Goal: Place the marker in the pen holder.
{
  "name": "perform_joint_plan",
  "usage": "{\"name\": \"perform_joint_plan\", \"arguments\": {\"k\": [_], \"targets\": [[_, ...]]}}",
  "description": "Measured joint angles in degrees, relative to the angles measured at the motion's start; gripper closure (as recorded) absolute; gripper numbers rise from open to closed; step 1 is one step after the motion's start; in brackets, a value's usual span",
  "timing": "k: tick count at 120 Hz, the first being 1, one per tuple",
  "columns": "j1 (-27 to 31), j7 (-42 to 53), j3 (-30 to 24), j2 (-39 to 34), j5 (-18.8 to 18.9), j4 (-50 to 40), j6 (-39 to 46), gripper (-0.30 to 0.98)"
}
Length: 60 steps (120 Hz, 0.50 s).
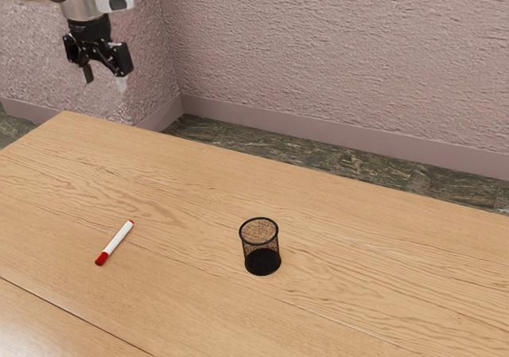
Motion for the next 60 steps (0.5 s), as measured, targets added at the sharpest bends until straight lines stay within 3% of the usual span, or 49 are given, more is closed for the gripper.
{"name": "perform_joint_plan", "arguments": {"k": [36,60], "targets": [[0.8,2.5,-0.5,0.1,-2.2,0.2,2.9,0.02],[-1.5,3.5,-0.6,0.5,1.1,-2.0,-0.2,0.02]]}}
